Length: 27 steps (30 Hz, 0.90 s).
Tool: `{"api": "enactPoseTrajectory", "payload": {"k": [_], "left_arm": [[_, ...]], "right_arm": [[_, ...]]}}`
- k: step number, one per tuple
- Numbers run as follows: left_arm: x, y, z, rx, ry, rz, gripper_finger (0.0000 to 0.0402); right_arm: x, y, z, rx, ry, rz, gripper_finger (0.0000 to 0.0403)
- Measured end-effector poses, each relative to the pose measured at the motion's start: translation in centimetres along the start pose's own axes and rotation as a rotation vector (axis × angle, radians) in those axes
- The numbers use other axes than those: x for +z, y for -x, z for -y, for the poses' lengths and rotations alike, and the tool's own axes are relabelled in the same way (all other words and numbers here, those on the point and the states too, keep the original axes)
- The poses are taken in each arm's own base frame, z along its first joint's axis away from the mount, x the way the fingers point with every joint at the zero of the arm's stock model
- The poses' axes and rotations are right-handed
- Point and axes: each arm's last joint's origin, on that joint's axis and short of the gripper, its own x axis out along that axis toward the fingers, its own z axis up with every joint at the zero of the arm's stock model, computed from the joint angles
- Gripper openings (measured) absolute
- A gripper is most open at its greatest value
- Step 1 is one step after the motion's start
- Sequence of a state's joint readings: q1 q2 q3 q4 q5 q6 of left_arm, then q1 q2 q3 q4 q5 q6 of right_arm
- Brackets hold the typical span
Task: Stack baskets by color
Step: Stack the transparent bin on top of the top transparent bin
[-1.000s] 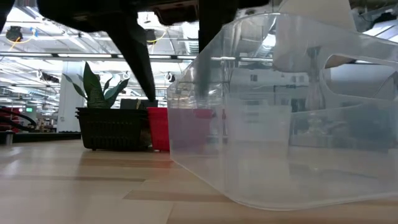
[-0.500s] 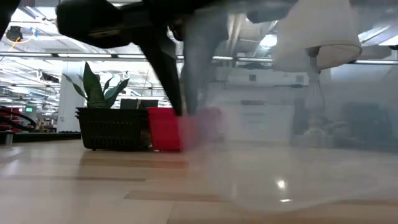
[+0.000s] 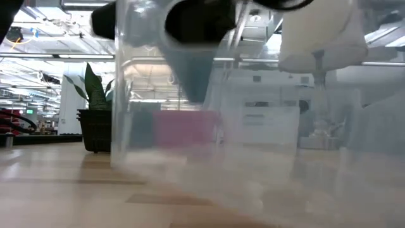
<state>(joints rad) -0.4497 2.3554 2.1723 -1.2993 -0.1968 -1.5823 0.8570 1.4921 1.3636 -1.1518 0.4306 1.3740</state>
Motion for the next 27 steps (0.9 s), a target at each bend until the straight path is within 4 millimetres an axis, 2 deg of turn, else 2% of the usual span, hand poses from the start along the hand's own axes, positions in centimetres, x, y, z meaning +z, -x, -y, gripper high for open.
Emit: {"api": "enactPoseTrajectory", "payload": {"k": [7, 11, 15, 22, 27], "left_arm": [[2.5, 5.3, -0.2, -0.114, -0.043, 0.022, 0.0], [5.0, 8.0, -2.4, -0.041, -0.015, 0.087, 0.0], [9.1, 10.3, -4.6, -0.016, 0.031, 0.177, 0.0], [17.0, 11.9, -7.3, -0.066, 0.091, 0.258, 0.0], [21.4, 11.6, -8.1, -0.136, 0.107, 0.296, 0.0]], "right_arm": [[-0.1, 0.0, 0.5, -0.045, -0.077, -0.006, 0.0249], [-0.3, 0.1, 0.8, -0.076, -0.142, -0.004, 0.0249], [-0.9, 0.4, 1.0, -0.106, -0.181, 0.024, 0.0249], [-1.0, 0.5, 1.1, -0.107, -0.185, 0.029, 0.0249], [-1.0, 0.5, 1.1, -0.107, -0.201, 0.03, 0.0249]]}}
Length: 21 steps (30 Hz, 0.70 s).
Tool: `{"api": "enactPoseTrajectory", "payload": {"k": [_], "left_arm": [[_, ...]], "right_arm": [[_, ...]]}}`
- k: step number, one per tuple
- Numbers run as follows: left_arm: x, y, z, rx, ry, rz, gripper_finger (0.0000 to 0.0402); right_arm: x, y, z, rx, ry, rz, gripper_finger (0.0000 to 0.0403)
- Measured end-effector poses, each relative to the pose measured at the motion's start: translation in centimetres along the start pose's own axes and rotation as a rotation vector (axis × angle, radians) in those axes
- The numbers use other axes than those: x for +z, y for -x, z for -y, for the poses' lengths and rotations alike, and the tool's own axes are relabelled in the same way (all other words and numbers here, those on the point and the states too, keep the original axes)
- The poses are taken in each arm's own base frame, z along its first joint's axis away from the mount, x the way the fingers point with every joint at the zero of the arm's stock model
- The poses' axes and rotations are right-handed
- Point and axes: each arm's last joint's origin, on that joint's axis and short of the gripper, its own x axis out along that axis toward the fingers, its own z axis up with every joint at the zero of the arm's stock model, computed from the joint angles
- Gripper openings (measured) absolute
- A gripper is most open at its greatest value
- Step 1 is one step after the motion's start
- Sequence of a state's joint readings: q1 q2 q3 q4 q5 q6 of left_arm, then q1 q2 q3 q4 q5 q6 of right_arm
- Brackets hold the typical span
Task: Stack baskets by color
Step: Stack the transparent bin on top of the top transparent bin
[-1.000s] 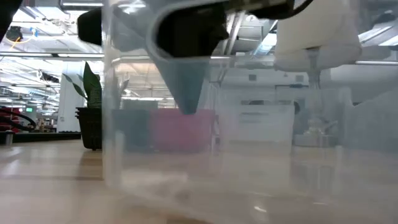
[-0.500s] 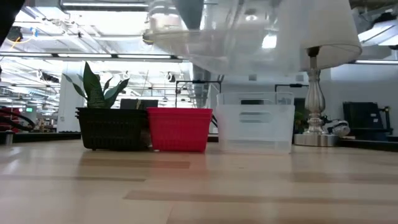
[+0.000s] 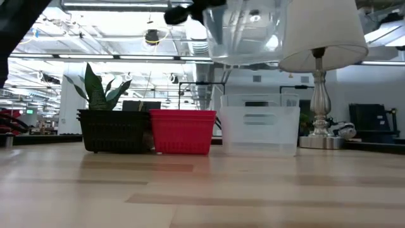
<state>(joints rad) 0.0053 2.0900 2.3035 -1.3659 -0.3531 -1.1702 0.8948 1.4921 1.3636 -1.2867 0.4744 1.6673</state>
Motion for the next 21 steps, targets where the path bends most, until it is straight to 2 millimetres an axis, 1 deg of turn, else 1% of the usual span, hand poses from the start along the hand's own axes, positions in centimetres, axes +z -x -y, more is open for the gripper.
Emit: {"api": "enactPoseTrajectory", "payload": {"k": [4, 6, 8, 11, 14, 16, 18, 21], "left_arm": [[2.1, -1.0, -0.2, -0.047, 0.02, 0.017, 0.0], [2.8, -2.0, -0.1, -0.04, 0.032, 0.037, 0.0], [3.0, -2.9, -0.4, -0.011, 0.033, 0.022, 0.0], [3.1, -3.9, -0.2, -0.016, 0.039, -0.008, 0.0], [2.6, -5.4, 0.3, -0.001, 0.043, -0.023, 0.0], [2.2, -6.1, 0.0, 0.044, 0.04, -0.047, 0.0], [2.1, -6.2, 0.2, 0.035, 0.062, -0.054, 0.0], [1.5, -6.4, 0.2, 0.065, 0.051, -0.078, 0.0]], "right_arm": [[0.0, 0.0, 0.0, 0.003, -0.022, -0.001, 0.0249], [0.0, 0.0, 0.0, 0.004, -0.036, -0.001, 0.0249], [0.0, 0.0, -0.1, 0.006, -0.045, -0.001, 0.0249], [0.0, 0.0, -0.1, 0.011, -0.051, -0.003, 0.0249], [0.0, 0.0, -0.1, 0.014, -0.052, -0.003, 0.0249], [0.0, 0.0, -0.2, 0.021, -0.056, -0.005, 0.0249], [0.0, 0.0, -0.2, 0.022, -0.056, -0.005, 0.0249], [0.0, 0.0, -0.2, 0.025, -0.05, -0.005, 0.0249]]}}
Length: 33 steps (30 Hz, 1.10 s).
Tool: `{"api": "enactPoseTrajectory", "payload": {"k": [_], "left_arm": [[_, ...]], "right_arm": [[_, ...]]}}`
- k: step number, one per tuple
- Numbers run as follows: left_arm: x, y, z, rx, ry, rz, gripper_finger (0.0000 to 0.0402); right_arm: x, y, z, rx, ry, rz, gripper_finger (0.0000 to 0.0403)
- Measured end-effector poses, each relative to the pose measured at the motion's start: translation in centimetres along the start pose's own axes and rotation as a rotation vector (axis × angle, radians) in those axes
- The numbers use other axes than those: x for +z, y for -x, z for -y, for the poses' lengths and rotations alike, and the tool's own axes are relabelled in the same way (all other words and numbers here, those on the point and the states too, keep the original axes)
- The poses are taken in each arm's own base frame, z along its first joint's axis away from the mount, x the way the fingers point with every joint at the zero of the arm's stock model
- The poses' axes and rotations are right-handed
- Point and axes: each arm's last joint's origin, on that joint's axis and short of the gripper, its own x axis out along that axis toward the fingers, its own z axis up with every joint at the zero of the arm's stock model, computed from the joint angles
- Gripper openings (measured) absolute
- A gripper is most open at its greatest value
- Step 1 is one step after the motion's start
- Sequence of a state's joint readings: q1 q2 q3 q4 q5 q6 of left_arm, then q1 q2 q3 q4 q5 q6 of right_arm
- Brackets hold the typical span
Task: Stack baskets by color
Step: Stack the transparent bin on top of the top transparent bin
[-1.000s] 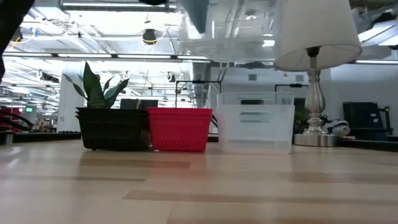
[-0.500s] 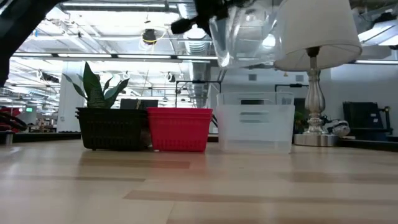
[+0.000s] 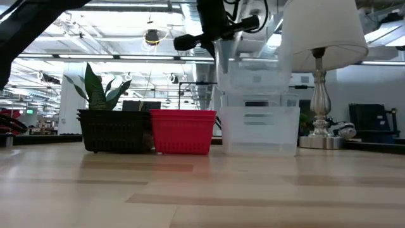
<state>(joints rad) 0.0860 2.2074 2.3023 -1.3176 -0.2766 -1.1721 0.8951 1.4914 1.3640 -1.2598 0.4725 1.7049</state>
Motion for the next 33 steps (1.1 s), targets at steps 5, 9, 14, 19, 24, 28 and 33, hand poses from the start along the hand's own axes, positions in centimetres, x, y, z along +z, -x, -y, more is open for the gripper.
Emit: {"api": "enactPoseTrajectory", "payload": {"k": [5, 9, 14, 19, 24, 28, 33], "left_arm": [[-0.5, -0.7, 0.2, 0.025, 0.01, -0.018, 0.0], [-0.6, -1.7, 0.5, 0.018, 0.024, -0.029, 0.0], [-0.2, -1.9, 0.7, -0.011, 0.03, -0.016, 0.0], [0.5, -1.7, 0.4, -0.014, 0.039, -0.008, 0.0], [0.6, -1.8, 0.3, -0.007, 0.047, -0.009, 0.0], [0.4, -1.9, 0.2, 0.008, 0.058, -0.021, 0.0], [0.6, -2.0, -0.1, 0.035, 0.082, -0.006, 0.0]], "right_arm": [[0.0, 0.0, 0.0, 0.002, 0.002, 0.0, 0.0249], [0.0, 0.0, 0.0, 0.003, 0.006, -0.001, 0.0249], [0.0, 0.0, -0.1, 0.009, 0.008, -0.001, 0.0249], [-0.1, 0.0, -0.1, 0.01, 0.008, -0.002, 0.0249], [-0.1, 0.0, -0.1, 0.01, 0.008, -0.002, 0.0249], [-0.1, 0.0, -0.1, 0.01, 0.008, -0.002, 0.0249], [-0.1, 0.0, -0.1, 0.01, 0.011, -0.002, 0.0249]]}}
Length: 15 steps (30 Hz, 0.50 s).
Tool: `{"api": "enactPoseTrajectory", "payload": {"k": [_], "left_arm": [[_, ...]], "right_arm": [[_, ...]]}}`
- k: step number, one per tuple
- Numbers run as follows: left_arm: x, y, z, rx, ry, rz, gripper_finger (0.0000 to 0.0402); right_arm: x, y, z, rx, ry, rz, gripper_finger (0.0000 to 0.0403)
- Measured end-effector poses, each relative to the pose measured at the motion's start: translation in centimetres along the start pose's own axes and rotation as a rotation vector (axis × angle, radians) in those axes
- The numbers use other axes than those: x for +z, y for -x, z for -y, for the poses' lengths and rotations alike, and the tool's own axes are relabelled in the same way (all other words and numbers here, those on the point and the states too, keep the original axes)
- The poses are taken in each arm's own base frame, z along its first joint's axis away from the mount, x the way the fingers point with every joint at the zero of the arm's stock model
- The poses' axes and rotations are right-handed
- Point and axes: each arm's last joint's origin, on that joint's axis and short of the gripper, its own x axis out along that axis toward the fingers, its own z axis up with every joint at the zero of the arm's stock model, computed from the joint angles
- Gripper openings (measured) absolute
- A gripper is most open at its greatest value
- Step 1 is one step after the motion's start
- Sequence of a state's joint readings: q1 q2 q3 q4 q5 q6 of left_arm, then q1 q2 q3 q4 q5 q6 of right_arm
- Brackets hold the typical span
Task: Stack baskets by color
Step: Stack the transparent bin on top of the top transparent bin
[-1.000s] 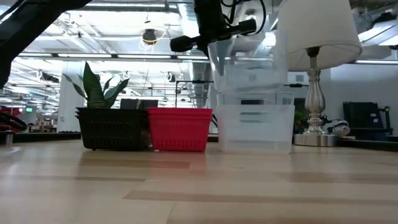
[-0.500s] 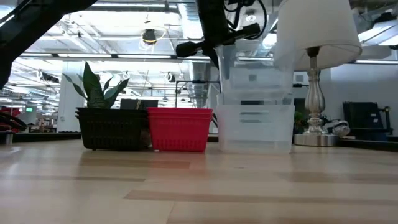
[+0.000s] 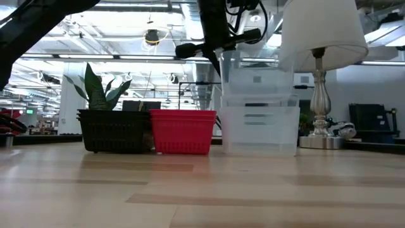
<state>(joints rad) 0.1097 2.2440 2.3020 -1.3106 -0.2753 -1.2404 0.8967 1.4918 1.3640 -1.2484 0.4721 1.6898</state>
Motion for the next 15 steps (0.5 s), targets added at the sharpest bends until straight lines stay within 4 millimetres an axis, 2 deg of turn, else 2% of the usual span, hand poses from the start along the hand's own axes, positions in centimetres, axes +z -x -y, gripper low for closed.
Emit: {"api": "enactPoseTrajectory", "payload": {"k": [15], "left_arm": [[-0.27, 0.04, -0.13, 0.01, -0.022, -0.033, 0.0]], "right_arm": [[0.0, 0.0, 0.0, 0.0, 0.023, 0.0, 0.0249]]}}
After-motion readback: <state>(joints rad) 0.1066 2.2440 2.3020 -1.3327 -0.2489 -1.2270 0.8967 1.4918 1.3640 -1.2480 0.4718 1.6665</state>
